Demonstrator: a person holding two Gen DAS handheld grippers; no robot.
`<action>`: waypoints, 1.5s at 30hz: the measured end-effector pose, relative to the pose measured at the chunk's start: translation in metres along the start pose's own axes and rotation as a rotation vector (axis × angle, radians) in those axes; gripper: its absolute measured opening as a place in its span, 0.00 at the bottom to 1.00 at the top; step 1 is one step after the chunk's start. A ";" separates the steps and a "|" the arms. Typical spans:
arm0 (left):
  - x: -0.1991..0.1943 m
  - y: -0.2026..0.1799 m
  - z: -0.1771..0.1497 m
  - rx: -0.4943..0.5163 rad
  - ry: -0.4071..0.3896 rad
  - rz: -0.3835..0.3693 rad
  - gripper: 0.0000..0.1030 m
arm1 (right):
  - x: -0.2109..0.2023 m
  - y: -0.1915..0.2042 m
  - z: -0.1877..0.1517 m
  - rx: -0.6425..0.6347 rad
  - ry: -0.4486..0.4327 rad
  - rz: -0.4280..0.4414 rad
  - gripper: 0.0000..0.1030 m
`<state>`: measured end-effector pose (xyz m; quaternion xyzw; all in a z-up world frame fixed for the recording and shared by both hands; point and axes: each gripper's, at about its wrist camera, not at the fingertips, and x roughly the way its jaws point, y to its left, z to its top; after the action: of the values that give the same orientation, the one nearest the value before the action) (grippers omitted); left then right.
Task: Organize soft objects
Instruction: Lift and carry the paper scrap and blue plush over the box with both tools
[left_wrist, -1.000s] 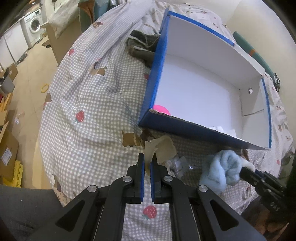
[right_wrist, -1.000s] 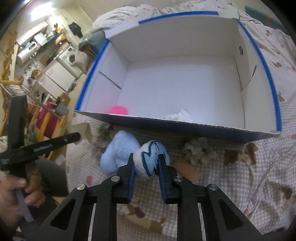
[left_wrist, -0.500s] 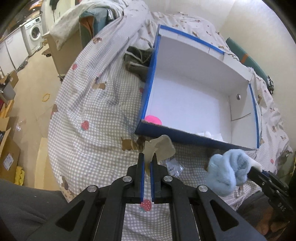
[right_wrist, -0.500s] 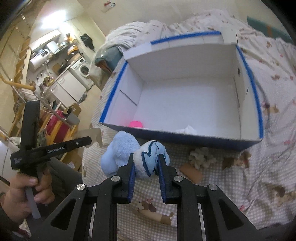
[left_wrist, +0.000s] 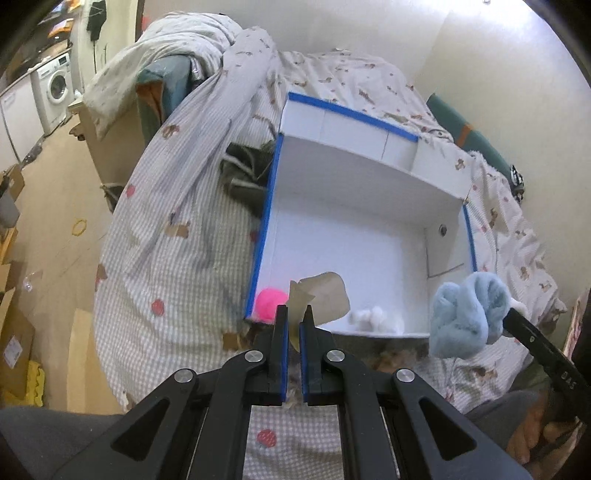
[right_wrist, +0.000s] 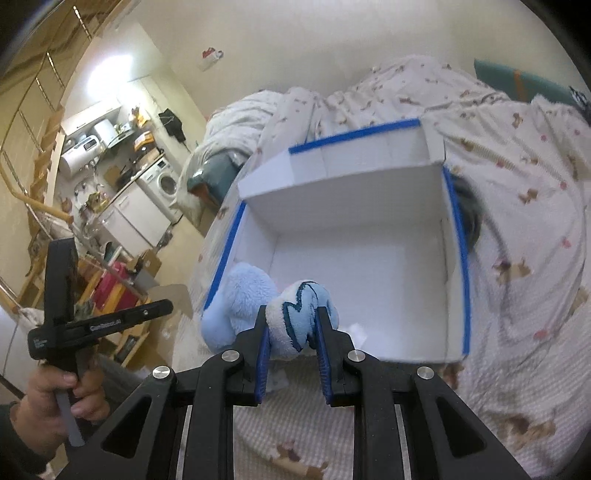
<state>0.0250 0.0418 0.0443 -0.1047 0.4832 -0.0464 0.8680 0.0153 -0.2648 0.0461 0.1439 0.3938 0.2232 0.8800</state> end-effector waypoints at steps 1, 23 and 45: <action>-0.001 -0.002 0.005 0.000 -0.003 -0.005 0.05 | 0.000 -0.001 0.004 0.003 -0.007 -0.004 0.23; 0.064 -0.037 0.041 0.092 0.040 0.030 0.05 | 0.073 -0.048 0.024 0.116 0.052 -0.029 0.23; 0.149 -0.058 0.037 0.182 0.099 0.114 0.05 | 0.119 -0.064 0.016 0.128 0.173 -0.129 0.24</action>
<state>0.1366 -0.0368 -0.0471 0.0045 0.5246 -0.0456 0.8501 0.1155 -0.2601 -0.0460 0.1545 0.4902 0.1519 0.8443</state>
